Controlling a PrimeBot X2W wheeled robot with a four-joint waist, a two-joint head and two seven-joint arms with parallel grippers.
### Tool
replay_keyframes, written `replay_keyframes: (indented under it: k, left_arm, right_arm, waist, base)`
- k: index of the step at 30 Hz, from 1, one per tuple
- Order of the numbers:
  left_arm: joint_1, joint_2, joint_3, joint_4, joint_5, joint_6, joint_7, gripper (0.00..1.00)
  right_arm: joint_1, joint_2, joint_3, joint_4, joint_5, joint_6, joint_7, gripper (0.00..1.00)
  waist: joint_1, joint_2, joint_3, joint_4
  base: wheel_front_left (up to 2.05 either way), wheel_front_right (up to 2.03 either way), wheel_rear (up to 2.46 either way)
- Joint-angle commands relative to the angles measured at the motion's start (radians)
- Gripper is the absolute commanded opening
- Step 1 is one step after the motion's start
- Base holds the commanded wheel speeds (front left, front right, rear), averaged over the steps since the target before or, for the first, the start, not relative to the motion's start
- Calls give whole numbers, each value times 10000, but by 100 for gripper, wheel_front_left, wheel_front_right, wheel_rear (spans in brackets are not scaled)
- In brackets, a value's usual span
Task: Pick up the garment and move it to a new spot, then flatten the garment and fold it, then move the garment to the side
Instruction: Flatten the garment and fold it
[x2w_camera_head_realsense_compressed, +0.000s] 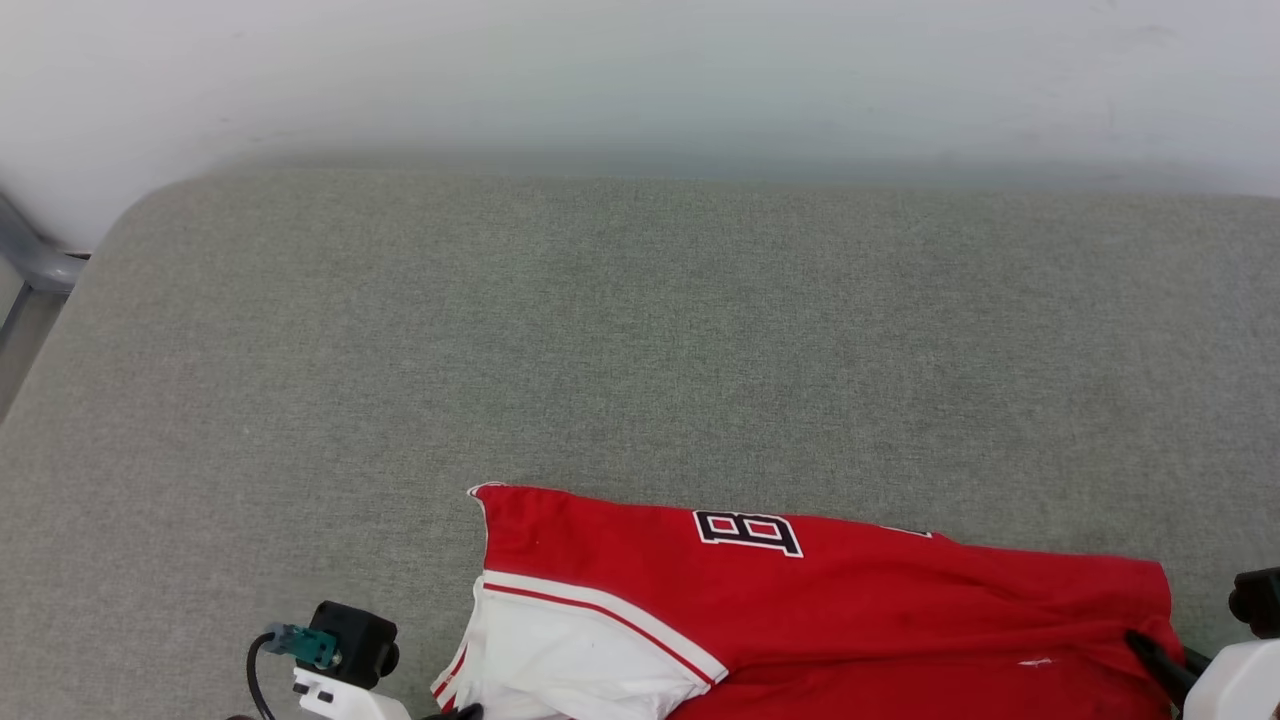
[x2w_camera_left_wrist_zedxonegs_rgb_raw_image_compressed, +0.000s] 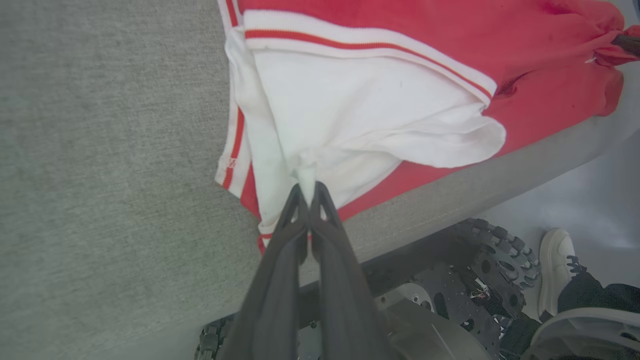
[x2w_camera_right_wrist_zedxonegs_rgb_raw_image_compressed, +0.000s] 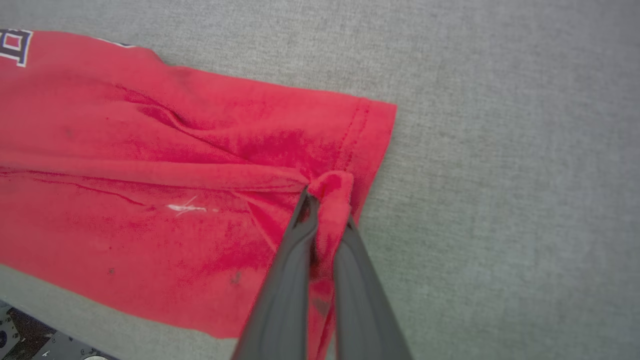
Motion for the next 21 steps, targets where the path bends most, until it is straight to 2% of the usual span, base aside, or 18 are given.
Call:
replay_keyframes:
  k: [1, 2, 3, 4, 5, 6, 13, 21]
  left_arm:
    - [-95, -70, -36, 65, 58, -41, 14, 0]
    - [-125, -94, -84, 132, 90, -59, 22, 0]
    - [-157, -122, -121, 202, 145, -73, 22, 0]
    - [-192, -146, -153, 279, 179, -94, 8, 27]
    - [-223, -162, -178, 349, 236, -100, -13, 93]
    - [-248, -192, -197, 416, 279, -91, -54, 100]
    - [-251, -415, -20, 659, 464, 37, -692, 100]
    - [-387, -702, 652, 527, 812, 397, -2130, 100]
  right_arm:
    - [-45, -117, 75, 70, -77, -12, -51, 0]
    - [-82, -157, 161, 117, -102, -12, -84, 0]
    - [-131, -196, 260, 137, -112, -12, -106, 33]
    - [-158, -195, 326, 198, -13, -12, -109, 100]
    - [-172, -229, 418, 204, 18, -12, -128, 100]
    - [-183, -301, 508, 191, 30, -12, -123, 100]
    - [-123, -625, 527, -237, 363, -12, 424, 100]
    - [-82, -88, -887, -1317, 535, -10, 2055, 100]
  waist:
    - [0, 0, 23, -3]
    - [0, 0, 47, -5]
    - [0, 0, 67, -7]
    - [0, 0, 75, -12]
    - [0, 0, 71, -19]
    - [0, 0, 60, -26]
    - [0, 0, -257, -122]
    - [0, 0, -493, -140]
  base:
    - [0, 0, 0]
    - [0, 0, 0]
    - [0, 0, 0]
    - [0, 0, 0]
    - [0, 0, 0]
    - [0, 0, 0]
    - [0, 0, 0]
    - [0, 0, 0]
